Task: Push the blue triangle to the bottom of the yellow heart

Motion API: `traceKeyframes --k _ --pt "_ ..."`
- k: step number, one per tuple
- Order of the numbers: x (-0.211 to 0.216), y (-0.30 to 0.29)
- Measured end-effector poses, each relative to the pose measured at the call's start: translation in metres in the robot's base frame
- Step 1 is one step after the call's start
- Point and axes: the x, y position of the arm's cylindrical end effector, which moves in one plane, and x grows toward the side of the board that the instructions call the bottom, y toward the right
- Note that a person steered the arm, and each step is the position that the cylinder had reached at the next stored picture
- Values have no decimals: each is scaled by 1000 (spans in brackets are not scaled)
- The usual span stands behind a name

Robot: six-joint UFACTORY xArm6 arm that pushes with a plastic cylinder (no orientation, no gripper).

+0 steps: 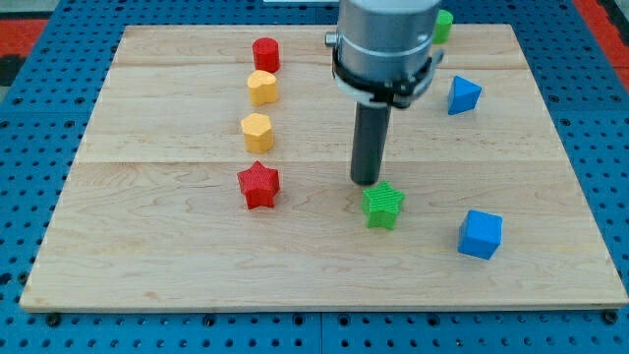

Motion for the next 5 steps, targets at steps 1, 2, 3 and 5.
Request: traceKeyframes --k 1,2,3,5 --pt "10 50" --pt "52 13" --pt "67 -8" --pt "27 22"
